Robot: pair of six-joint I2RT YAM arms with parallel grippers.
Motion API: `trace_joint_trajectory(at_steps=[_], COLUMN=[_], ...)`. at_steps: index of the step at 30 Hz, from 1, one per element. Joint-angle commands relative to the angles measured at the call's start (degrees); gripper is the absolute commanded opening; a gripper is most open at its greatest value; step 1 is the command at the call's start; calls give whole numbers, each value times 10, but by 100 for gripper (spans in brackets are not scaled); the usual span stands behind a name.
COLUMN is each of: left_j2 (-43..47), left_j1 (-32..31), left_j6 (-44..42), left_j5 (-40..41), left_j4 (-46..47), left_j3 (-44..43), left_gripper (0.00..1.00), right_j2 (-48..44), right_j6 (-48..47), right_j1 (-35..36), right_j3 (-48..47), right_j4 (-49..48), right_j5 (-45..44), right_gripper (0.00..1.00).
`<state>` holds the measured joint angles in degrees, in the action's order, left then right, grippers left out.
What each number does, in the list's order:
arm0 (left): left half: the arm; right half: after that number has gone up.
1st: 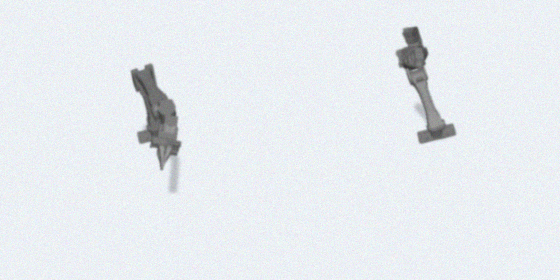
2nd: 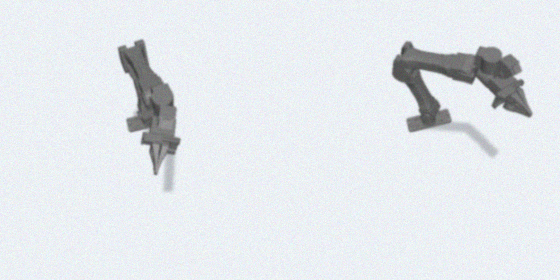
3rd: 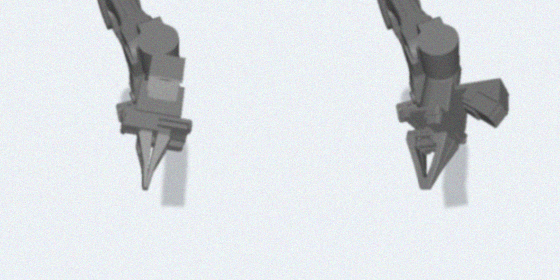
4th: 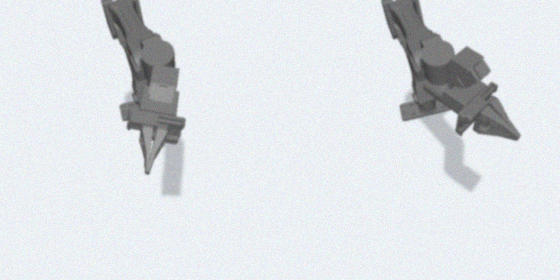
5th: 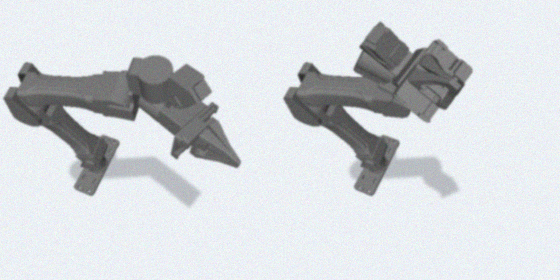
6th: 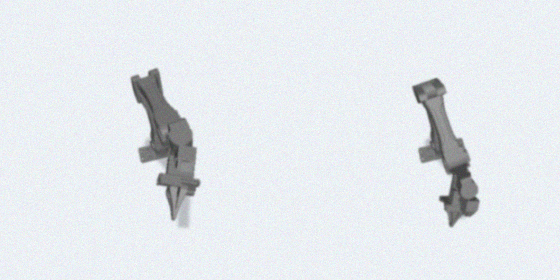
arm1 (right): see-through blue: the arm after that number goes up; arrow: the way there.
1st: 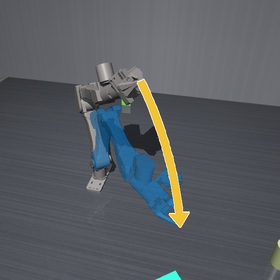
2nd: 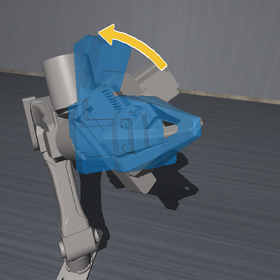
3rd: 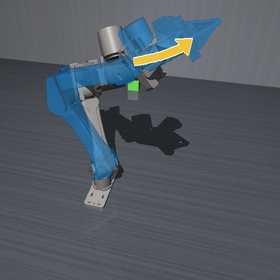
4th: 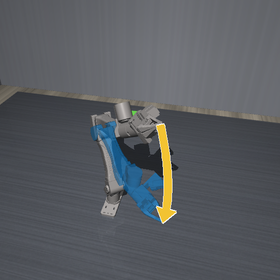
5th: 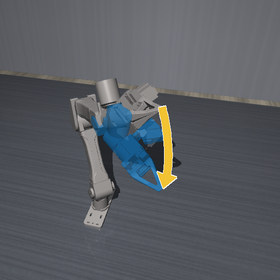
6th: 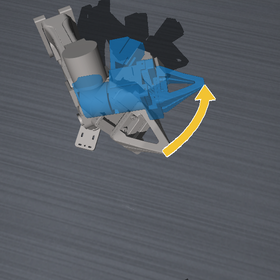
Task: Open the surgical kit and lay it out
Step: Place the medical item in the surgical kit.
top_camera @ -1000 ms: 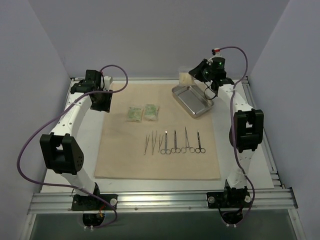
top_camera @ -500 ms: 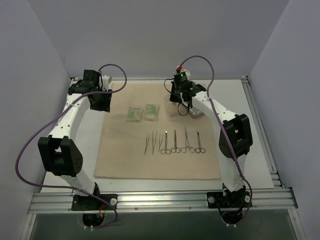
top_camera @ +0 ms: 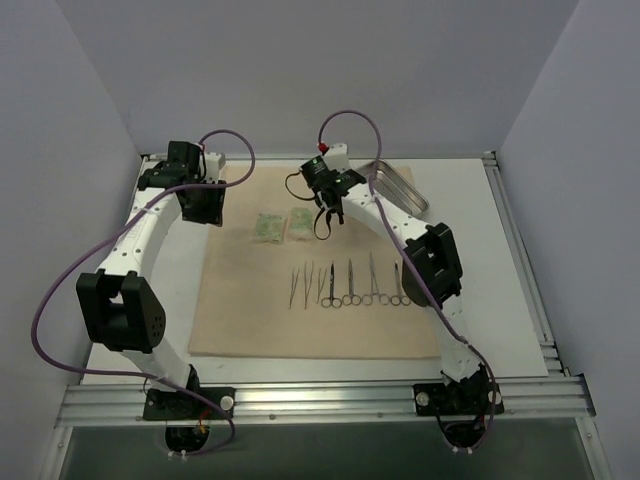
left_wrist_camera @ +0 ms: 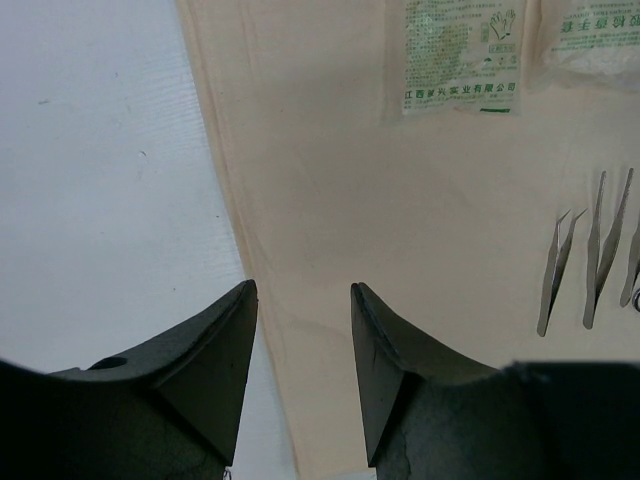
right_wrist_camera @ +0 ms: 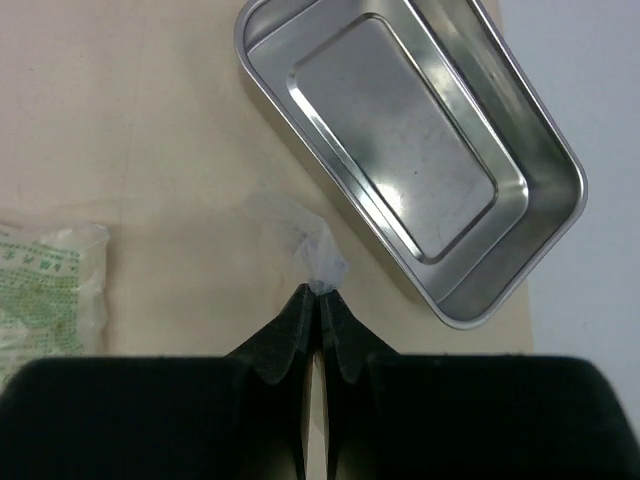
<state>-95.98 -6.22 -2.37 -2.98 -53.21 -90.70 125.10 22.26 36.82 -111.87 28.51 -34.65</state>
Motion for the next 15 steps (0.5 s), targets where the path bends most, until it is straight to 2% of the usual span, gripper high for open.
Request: trace_joint_trajectory(at_steps=[1, 6, 11, 12, 13, 15], left_j2=[26, 36, 37, 37, 37, 36], left_j1=[2, 2, 2, 2, 2, 2], left_j6=[-8, -8, -10, -10, -9, -8], left_j5=[-11, -9, -4, -4, -4, -7], left_j4=[18, 17, 13, 14, 14, 16], left_j3=[6, 14, 17, 17, 16, 15], left_gripper=[51, 51, 51, 51, 51, 52], right_j2=[53, 137, 160, 159, 158, 159], right_j6=[-51, -78, -79, -76, -73, -60], right_j1=[19, 28, 52, 55, 57, 57], right_j3=[-62, -130, -160, -160, -164, -170], right_j4=[60, 85, 84, 78, 72, 67], right_j5=[-124, -118, -69, -50, -39, 3], right_gripper=[0, 0, 0, 3, 14, 23])
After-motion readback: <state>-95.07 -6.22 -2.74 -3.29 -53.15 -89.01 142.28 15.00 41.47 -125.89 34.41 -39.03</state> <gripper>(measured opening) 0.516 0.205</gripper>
